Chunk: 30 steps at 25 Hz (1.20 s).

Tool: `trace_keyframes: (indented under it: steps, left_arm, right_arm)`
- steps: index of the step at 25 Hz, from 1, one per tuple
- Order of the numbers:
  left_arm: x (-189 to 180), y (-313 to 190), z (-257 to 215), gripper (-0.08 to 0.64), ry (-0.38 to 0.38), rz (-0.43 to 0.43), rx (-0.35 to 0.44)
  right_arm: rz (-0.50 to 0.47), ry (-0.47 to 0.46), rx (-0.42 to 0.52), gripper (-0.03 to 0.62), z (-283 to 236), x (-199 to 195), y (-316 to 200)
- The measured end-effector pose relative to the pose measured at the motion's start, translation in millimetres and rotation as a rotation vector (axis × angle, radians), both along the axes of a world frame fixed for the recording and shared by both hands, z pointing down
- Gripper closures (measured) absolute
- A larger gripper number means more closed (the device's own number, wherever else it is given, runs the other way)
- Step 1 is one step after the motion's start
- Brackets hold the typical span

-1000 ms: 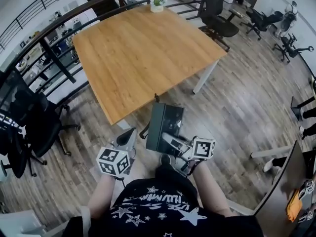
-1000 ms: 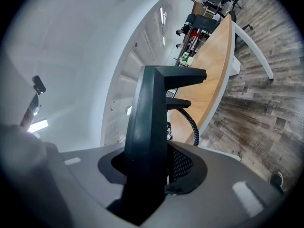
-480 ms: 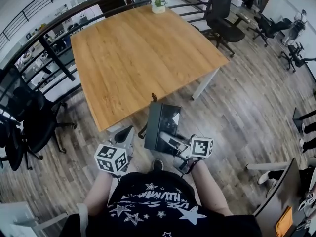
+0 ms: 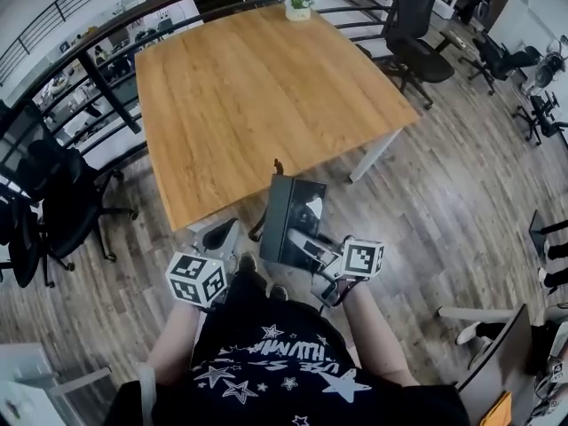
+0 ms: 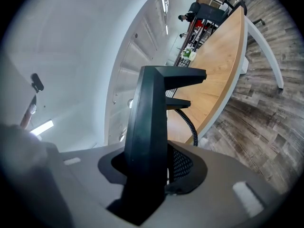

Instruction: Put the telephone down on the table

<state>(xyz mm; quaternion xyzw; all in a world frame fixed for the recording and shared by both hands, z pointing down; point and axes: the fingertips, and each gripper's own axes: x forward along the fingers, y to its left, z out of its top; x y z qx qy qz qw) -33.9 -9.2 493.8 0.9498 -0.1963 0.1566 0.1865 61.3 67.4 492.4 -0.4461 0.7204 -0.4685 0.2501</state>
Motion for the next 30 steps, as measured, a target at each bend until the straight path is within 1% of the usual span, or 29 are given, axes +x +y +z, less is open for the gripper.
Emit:
trace_keyframes:
  steps: [3,5,8,14,18,24,28,30]
  left_arm:
    - [2,-3,0,0.558,-0.002,-0.002,-0.003]
    - [4,-7,0,0.558,-0.006,-0.004,-0.011]
    - [9,-14,-3,0.558,-0.006,-0.013,-0.026]
    - [26,-40,1,0.558,0.003,-0.024,-0.045]
    - [40,-62,-3,0.558,0.010,-0.034,-0.047]
    - [50,-96,-1,0.558,0.010,-0.057,-0.046]
    - [50,-124,2,0.558,0.011,-0.086,-0.044]
    - [50,-140,6,0.558,0.007,-0.102,-0.049]
  right_arm:
    - [-0.005,-0.011,-0.020,0.431,2,1,-5]
    - [-0.015,-0.012,-0.001,0.433,-4,1,-10]
    - [-0.024,-0.020,0.002,0.433,-12,5,-17]
    - [-0.014,-0.005,-0.061,0.433,-3,21,-34]
    - [-0.035,0.018,-0.035,0.433,-11,35,-58]
    - [-0.059,0.036,-0.069,0.433,-3,50,-95]
    - [-0.109,0.050,-0.056,0.433,-2,52,-130]
    - [-0.129,0.055,-0.070,0.433,3,52,-148]
